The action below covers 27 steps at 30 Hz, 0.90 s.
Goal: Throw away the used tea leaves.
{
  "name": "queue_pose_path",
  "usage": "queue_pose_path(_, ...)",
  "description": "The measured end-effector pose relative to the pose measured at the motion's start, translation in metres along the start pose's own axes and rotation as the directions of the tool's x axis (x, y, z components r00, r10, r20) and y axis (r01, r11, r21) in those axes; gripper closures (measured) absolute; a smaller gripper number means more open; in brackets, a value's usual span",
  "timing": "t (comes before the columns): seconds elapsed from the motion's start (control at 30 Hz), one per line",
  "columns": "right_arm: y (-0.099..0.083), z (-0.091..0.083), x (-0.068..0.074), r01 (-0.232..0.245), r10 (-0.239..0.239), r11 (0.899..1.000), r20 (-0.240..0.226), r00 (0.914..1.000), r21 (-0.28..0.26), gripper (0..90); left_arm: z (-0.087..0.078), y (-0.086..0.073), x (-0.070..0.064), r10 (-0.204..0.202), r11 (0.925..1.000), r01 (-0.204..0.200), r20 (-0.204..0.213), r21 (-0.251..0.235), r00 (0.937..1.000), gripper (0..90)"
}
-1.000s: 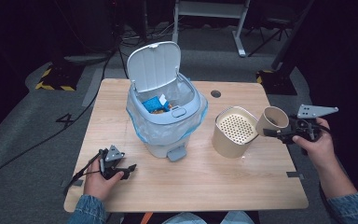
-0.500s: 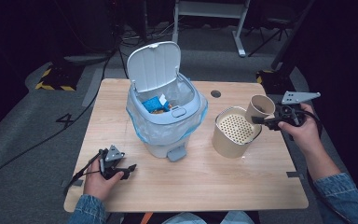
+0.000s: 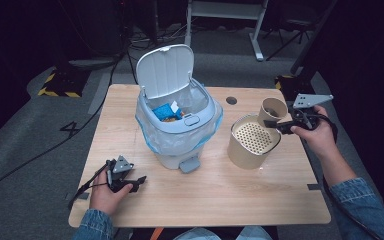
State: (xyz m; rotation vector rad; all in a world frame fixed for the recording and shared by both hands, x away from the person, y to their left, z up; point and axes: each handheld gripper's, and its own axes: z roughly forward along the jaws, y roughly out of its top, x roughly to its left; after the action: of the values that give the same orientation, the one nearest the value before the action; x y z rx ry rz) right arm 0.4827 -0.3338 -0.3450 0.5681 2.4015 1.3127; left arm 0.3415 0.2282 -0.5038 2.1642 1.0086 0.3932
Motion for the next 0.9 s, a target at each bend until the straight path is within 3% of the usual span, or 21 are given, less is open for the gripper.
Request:
queue_pose_path(0.2, 0.003, 0.007, -0.001, 0.029, -0.029, 0.999, -0.001, 0.9996, -0.016, 33.9, 0.0, 0.0, 0.003, 0.014, 0.9999, -0.014, 0.006, 0.001, 0.9999, 30.8)
queue_pose_path(0.27, 0.004, 0.009, 0.0, 0.051, -0.051, 0.999, 0.009, 0.9987, -0.019, 33.9, 0.0, 0.0, 0.003, 0.015, 0.9999, -0.015, 0.002, 0.0, 0.9999, 30.8)
queue_pose_path(0.33, 0.005, 0.011, 0.001, 0.113, -0.112, 0.993, 0.042, 0.9928, -0.019, 34.0, 0.0, 0.0, 0.003, 0.015, 0.9999, -0.015, 0.003, 0.002, 0.9999, 30.8)
queue_pose_path(0.37, 0.005, 0.011, 0.001, 0.113, -0.112, 0.993, 0.042, 0.9928, -0.019, 34.0, 0.0, 0.0, 0.003, 0.015, 0.9999, -0.015, 0.002, 0.002, 0.9999, 30.8)
queue_pose_path(0.43, 0.006, 0.013, 0.003, 0.177, -0.176, 0.984, 0.076, 0.9815, -0.005, 34.1, 0.0, 0.0, 0.002, 0.011, 0.9999, -0.011, -0.002, 0.0, 0.9999, 30.9)
queue_pose_path(0.47, 0.006, 0.014, 0.006, 0.229, -0.229, 0.973, 0.099, 0.9685, 0.008, 34.3, -0.001, -0.001, 0.002, 0.0, 1.0, 0.0, -0.003, 0.0, 1.0, 31.0)
queue_pose_path(0.53, 0.006, 0.016, 0.009, 0.276, -0.278, 0.961, 0.115, 0.9538, 0.027, 34.5, -0.001, -0.001, 0.002, -0.001, 1.0, 0.001, -0.002, -0.001, 1.0, 31.0)
queue_pose_path(0.57, 0.005, 0.016, 0.01, 0.308, -0.311, 0.95, 0.129, 0.9417, 0.044, 34.6, -0.001, -0.001, 0.002, -0.001, 1.0, 0.001, -0.002, -0.001, 1.0, 31.0)
queue_pose_path(0.67, 0.005, 0.017, 0.017, 0.406, -0.416, 0.909, 0.174, 0.8925, 0.093, 34.9, -0.001, -0.001, 0.002, -0.002, 1.0, 0.002, -0.002, -0.001, 1.0, 31.0)
queue_pose_path(0.7, 0.005, 0.017, 0.019, 0.448, -0.464, 0.886, 0.193, 0.8646, 0.12, 34.9, -0.001, -0.001, 0.002, -0.001, 1.0, 0.001, -0.003, -0.001, 1.0, 31.0)
queue_pose_path(0.77, 0.005, 0.017, 0.026, 0.522, -0.557, 0.83, 0.225, 0.7998, 0.196, 35.1, -0.001, -0.001, 0.002, 0.0, 1.0, 0.0, -0.004, 0.0, 1.0, 31.0)
queue_pose_path(0.8, 0.005, 0.017, 0.026, 0.522, -0.557, 0.83, 0.225, 0.7998, 0.196, 35.1, -0.001, -0.001, 0.002, 0.001, 1.0, -0.001, -0.005, 0.0, 1.0, 31.0)
queue_pose_path(0.83, 0.006, 0.018, 0.029, 0.555, -0.598, 0.8, 0.233, 0.7669, 0.227, 35.2, -0.001, -0.001, 0.002, 0.001, 1.0, -0.001, -0.006, 0.0, 1.0, 31.0)
queue_pose_path(0.9, 0.006, 0.018, 0.034, 0.62, -0.684, 0.727, 0.245, 0.6868, 0.294, 35.4, -0.001, -0.001, 0.002, 0.001, 1.0, -0.001, -0.005, 0.0, 1.0, 30.9)
